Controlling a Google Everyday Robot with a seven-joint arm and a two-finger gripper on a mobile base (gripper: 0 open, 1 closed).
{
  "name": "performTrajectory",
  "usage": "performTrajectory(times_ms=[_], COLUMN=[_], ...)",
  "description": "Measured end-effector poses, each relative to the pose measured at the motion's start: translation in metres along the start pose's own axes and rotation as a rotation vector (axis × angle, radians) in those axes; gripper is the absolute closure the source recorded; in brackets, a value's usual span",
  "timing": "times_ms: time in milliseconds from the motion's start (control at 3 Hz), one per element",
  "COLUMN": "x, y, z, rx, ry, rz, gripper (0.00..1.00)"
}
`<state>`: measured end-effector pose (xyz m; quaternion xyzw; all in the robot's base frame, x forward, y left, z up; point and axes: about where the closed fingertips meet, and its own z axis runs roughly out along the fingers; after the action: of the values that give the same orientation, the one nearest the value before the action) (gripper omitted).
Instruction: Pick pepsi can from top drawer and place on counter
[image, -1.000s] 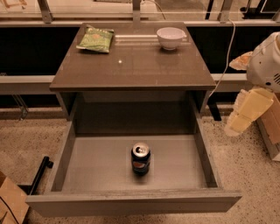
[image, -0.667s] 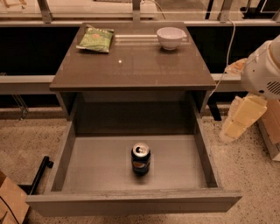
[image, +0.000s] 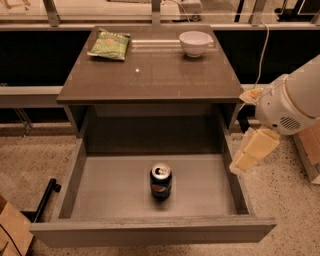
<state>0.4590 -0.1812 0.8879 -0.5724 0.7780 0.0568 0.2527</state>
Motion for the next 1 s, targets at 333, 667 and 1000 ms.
performTrajectory(times_ms=[333, 667, 1000], x=[0.003, -0.001, -0.018], y=[0.002, 0.018, 0.027], z=[0.000, 0.041, 0.097], rx=[-0.010, -0.070, -0.098], ry=[0.031, -0.024, -0.120], rz=[-0.008, 0.034, 0.072], gripper=[0.00, 0.00, 0.00])
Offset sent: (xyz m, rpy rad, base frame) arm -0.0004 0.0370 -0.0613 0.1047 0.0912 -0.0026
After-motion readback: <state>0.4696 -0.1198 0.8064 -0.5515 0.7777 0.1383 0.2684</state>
